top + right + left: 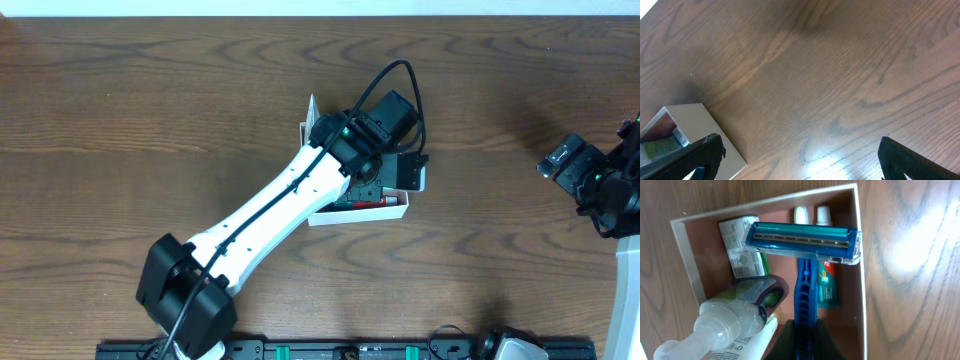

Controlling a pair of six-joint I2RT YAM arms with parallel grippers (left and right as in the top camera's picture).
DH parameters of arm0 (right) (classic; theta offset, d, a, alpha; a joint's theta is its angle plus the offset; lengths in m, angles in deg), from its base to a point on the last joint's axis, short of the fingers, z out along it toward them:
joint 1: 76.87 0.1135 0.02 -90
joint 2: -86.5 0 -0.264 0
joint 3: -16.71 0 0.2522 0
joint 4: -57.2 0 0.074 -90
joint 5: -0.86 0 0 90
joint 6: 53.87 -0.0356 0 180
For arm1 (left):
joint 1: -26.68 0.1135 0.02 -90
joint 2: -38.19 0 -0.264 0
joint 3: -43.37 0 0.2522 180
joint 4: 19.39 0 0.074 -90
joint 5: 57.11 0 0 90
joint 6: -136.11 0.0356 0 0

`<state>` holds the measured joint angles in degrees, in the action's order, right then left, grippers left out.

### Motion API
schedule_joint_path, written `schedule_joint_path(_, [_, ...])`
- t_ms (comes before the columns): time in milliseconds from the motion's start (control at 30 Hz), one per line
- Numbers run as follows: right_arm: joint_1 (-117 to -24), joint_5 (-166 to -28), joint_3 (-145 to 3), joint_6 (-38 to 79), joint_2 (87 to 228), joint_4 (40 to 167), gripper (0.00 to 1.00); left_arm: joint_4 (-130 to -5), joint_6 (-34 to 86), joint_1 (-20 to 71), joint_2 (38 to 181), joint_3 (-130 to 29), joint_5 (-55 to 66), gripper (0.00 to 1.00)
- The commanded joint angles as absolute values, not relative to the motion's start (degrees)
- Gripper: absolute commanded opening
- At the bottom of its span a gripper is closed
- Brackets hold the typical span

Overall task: Pack container
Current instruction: 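Carry the razor over the box and lower it inside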

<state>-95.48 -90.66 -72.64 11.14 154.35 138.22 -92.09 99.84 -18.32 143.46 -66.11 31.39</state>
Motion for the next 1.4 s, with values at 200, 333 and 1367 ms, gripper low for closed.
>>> schedule_joint_path(200, [-96.1, -90.7, -73.3, 10.9, 154.0, 138.2, 0.99, -92.5, 102.2, -12.7, 148.1, -66.1, 32.2, 0.06])
schedule_joint_path(333, [-96.1, -90.7, -73.3, 10.9, 154.0, 138.2, 0.99, -92.4, 102.2, -12.1, 149.5, -66.1, 32.0, 0.06])
schedule_joint_path(1367, [-96.1, -90.6, -73.3, 10.9, 154.0, 138.2, 0.99, -92.0, 102.2, -13.6, 147.3, -65.5, 29.5, 0.36])
